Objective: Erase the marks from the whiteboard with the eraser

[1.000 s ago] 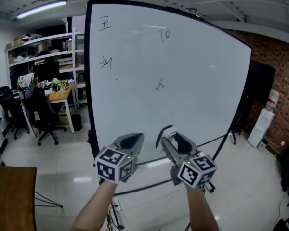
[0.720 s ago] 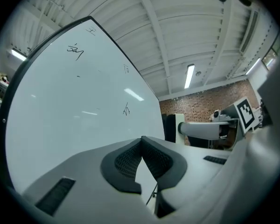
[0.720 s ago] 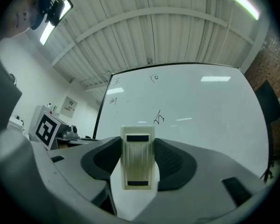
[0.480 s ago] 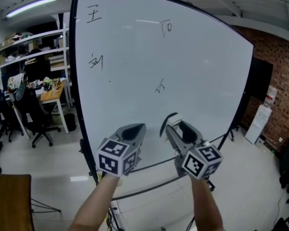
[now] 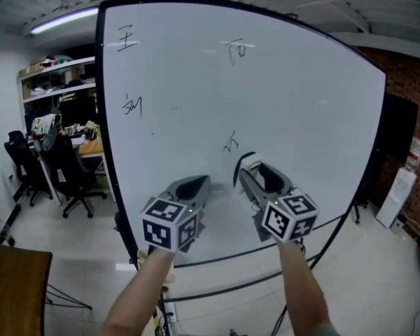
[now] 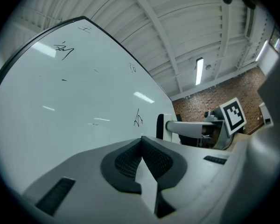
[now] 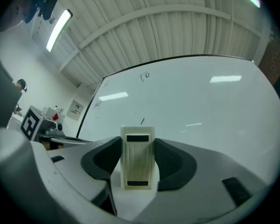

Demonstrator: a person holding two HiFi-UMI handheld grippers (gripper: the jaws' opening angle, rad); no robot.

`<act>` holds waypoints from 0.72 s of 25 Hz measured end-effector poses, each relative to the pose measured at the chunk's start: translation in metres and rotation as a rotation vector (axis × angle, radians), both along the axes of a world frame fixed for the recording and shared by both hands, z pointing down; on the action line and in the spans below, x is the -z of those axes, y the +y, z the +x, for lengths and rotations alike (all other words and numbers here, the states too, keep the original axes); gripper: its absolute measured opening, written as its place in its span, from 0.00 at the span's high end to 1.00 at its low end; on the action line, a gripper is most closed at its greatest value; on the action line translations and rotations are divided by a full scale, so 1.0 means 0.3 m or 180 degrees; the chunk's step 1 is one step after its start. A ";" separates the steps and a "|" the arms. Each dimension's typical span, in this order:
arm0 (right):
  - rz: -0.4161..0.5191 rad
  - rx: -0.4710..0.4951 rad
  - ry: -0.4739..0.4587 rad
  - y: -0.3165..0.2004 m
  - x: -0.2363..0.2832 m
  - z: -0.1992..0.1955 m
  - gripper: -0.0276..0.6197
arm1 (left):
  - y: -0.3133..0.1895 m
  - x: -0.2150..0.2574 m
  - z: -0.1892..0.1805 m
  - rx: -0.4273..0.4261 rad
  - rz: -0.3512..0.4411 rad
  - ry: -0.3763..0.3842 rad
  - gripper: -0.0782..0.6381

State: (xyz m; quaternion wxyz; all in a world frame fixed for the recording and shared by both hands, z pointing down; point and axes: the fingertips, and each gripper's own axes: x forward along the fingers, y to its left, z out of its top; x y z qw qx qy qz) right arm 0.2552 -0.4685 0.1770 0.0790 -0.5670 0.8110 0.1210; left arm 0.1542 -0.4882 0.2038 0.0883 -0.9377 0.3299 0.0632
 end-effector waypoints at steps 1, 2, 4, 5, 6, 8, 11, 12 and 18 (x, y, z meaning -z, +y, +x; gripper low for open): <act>0.0032 -0.0038 0.0081 -0.024 0.020 0.011 0.60 | -0.005 0.005 -0.003 0.0032 0.0010 -0.0002 0.89; 0.0074 -0.0088 0.0145 -0.046 0.046 0.026 0.60 | -0.011 0.009 -0.009 0.0066 0.0019 -0.0003 0.89; 0.0170 -0.0188 0.0203 -0.082 0.105 0.057 0.60 | -0.026 0.018 -0.022 0.0134 0.0039 -0.0011 0.89; 0.0211 -0.0223 0.0217 -0.098 0.134 0.070 0.60 | -0.034 0.021 -0.028 0.0169 0.0048 -0.0017 0.89; 0.0248 -0.0251 0.0243 -0.111 0.158 0.079 0.60 | -0.043 0.024 -0.034 0.0204 0.0056 -0.0021 0.89; 0.0329 -0.0321 0.0341 -0.130 0.197 0.081 0.61 | -0.060 0.026 -0.049 0.0274 0.0063 -0.0025 0.89; 0.0437 -0.0384 0.0356 -0.137 0.229 0.079 0.61 | -0.071 0.030 -0.067 0.0350 0.0072 -0.0018 0.89; 0.0465 -0.0387 0.0331 -0.137 0.231 0.078 0.61 | -0.074 0.034 -0.070 0.0361 0.0082 -0.0016 0.89; 0.0525 -0.0387 0.0270 -0.142 0.226 0.068 0.62 | -0.078 0.019 -0.080 0.0376 0.0079 -0.0030 0.89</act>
